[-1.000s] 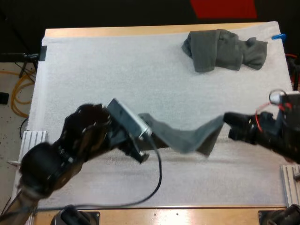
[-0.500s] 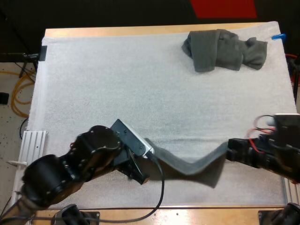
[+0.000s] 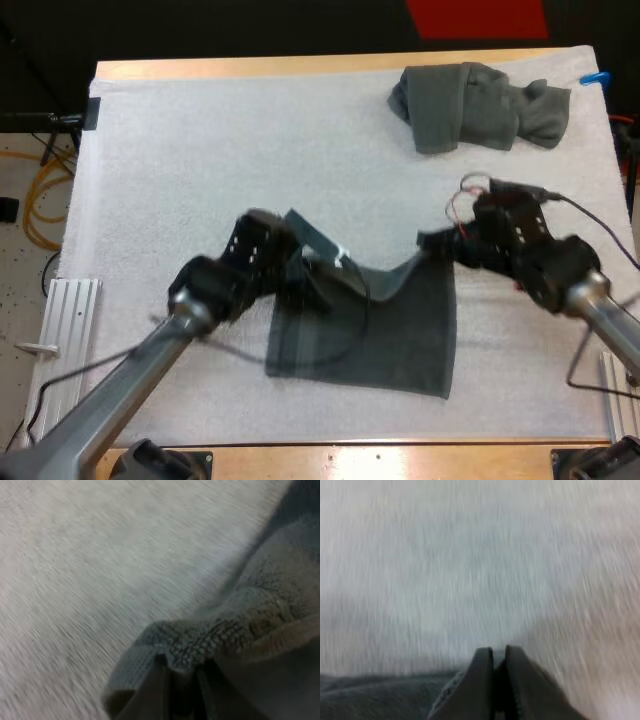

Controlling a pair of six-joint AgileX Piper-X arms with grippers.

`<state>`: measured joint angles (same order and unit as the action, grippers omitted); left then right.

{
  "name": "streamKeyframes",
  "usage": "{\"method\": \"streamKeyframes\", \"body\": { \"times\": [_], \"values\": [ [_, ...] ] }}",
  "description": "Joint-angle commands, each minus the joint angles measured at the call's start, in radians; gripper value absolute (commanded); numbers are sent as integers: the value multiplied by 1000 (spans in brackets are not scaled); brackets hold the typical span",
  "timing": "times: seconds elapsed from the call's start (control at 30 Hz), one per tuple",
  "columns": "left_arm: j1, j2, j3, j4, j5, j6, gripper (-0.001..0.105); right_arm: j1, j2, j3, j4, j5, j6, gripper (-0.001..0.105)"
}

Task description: Pick towel from pile fold and stack

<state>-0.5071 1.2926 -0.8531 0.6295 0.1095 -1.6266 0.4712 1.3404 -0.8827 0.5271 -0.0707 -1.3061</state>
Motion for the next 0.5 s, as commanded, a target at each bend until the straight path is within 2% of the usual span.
{"method": "streamKeyframes", "body": {
  "times": [0.0, 0.17, 0.47],
  "values": [
    [25, 28, -3, -71, 20, 21, 0, -21, 43, -3, -72, -38, -3, 0],
    [124, 194, -3, -216, 112, 34, 0, -73, 218, -3, -180, -47, 29, 0],
    [193, 316, -3, -359, 120, 34, 0, -83, 296, -6, -291, -47, 62, 0]
  ]
}}
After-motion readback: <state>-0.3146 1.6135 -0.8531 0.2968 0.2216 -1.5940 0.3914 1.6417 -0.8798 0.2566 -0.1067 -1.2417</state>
